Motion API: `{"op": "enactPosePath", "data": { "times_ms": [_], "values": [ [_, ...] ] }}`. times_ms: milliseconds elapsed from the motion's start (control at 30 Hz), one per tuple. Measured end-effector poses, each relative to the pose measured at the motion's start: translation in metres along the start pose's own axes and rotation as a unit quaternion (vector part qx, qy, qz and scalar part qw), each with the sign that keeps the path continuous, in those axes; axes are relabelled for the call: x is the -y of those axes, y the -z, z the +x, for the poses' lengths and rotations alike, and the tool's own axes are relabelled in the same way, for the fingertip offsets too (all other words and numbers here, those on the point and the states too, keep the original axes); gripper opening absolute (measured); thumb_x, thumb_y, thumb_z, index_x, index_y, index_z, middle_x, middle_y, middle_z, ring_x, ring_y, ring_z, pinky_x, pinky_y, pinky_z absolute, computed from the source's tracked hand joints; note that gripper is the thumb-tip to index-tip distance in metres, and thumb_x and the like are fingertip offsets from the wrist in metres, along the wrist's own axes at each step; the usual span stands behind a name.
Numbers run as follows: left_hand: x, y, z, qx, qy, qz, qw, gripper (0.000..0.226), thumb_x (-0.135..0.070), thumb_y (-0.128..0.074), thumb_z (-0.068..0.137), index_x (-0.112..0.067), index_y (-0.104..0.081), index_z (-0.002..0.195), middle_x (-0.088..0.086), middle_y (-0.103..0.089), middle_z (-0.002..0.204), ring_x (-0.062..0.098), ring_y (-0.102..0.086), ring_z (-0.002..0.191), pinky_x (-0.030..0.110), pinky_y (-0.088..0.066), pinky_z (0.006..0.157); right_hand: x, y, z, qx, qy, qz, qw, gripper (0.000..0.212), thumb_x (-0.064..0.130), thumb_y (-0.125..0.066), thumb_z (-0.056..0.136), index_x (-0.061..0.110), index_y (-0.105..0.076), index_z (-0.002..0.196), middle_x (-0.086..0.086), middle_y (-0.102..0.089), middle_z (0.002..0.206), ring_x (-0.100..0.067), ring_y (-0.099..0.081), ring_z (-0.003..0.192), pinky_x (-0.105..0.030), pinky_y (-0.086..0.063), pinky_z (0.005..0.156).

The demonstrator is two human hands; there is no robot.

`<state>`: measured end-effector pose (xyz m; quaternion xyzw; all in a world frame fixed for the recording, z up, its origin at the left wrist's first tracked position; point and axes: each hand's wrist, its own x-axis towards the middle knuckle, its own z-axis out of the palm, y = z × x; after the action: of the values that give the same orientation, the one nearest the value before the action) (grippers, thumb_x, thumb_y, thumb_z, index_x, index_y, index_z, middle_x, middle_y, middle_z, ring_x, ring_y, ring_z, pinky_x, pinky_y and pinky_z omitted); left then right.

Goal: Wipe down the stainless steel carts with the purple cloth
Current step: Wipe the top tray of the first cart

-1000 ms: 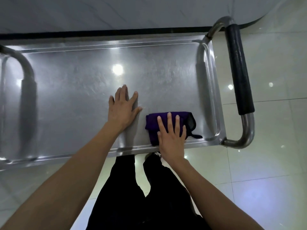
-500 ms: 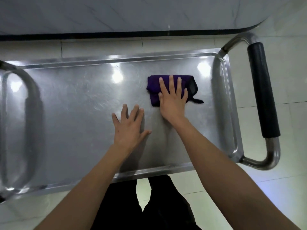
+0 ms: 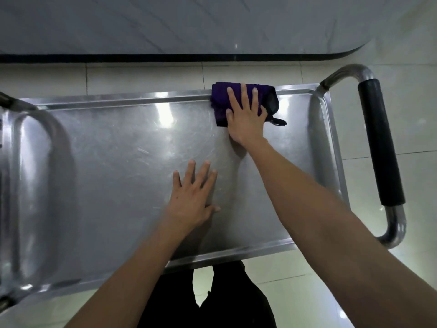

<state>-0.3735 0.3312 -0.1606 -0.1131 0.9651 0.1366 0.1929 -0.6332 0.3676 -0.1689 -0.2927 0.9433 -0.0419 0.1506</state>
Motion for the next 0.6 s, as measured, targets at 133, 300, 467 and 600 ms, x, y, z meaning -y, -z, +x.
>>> {"op": "enactPosePath", "data": {
  "times_ms": [133, 300, 467, 600],
  "values": [
    [0.001, 0.001, -0.001, -0.002, 0.007, 0.000, 1.000, 0.104, -0.075, -0.054, 0.083, -0.027, -0.002, 0.160, 0.002, 0.008, 0.168, 0.036, 0.012, 0.153, 0.066, -0.011, 0.119, -0.010, -0.020, -0.058, 0.000, 0.005, -0.010, 1.000, 0.056, 0.047, -0.019, 0.103, 0.042, -0.003, 0.157, 0.003, 0.002, 0.168, -0.028, 0.006, 0.154, -0.056, -0.014, 0.118],
    [-0.003, 0.000, -0.003, 0.004, 0.029, 0.003, 1.000, 0.109, -0.076, -0.055, 0.082, -0.023, -0.003, 0.160, 0.003, 0.008, 0.168, 0.032, 0.013, 0.154, 0.063, -0.007, 0.121, -0.025, -0.043, -0.148, -0.005, 0.019, -0.005, 1.000, 0.057, 0.046, -0.020, 0.105, 0.040, 0.000, 0.158, 0.001, 0.005, 0.168, -0.028, 0.008, 0.154, -0.056, -0.013, 0.118],
    [-0.009, -0.003, -0.010, -0.004, 0.046, 0.014, 0.999, 0.100, -0.071, -0.053, 0.088, -0.024, -0.002, 0.160, 0.004, 0.010, 0.168, 0.033, 0.016, 0.153, 0.066, -0.008, 0.119, -0.041, -0.064, -0.248, 0.009, 0.046, -0.025, 0.999, 0.058, 0.045, -0.025, 0.106, 0.038, -0.002, 0.159, -0.001, 0.006, 0.168, -0.029, 0.008, 0.154, -0.055, -0.012, 0.119],
    [-0.021, -0.007, -0.024, -0.010, 0.107, 0.009, 0.994, 0.092, -0.070, -0.053, 0.087, -0.032, -0.009, 0.158, 0.003, 0.007, 0.168, 0.037, 0.013, 0.153, 0.070, -0.012, 0.116, -0.061, -0.076, -0.321, 0.017, 0.084, -0.034, 0.996, 0.058, 0.044, -0.022, 0.105, 0.034, -0.003, 0.160, -0.005, 0.004, 0.168, -0.031, 0.005, 0.154, -0.055, -0.016, 0.119]
  ]
}}
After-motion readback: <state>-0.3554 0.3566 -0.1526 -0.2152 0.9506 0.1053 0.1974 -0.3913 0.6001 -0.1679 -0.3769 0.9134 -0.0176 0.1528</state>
